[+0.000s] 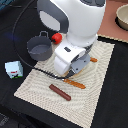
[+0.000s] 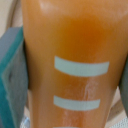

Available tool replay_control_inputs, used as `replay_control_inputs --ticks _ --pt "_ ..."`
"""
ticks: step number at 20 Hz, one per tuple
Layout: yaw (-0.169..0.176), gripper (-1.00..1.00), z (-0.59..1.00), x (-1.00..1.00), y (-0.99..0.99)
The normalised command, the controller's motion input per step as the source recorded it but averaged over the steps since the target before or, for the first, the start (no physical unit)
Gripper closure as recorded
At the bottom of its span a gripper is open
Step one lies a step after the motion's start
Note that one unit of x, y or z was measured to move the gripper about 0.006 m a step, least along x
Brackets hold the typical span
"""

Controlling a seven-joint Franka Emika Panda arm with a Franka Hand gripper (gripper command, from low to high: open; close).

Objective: Interact with the objects in diverse but meaningful ways.

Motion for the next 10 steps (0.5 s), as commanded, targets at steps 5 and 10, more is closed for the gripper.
replay_control_inputs --ticks 5,10 --pt "0.06 -1.0 0.03 -0.22 0.23" --pt "0.039 -1.0 0.43 -0.44 0.39"
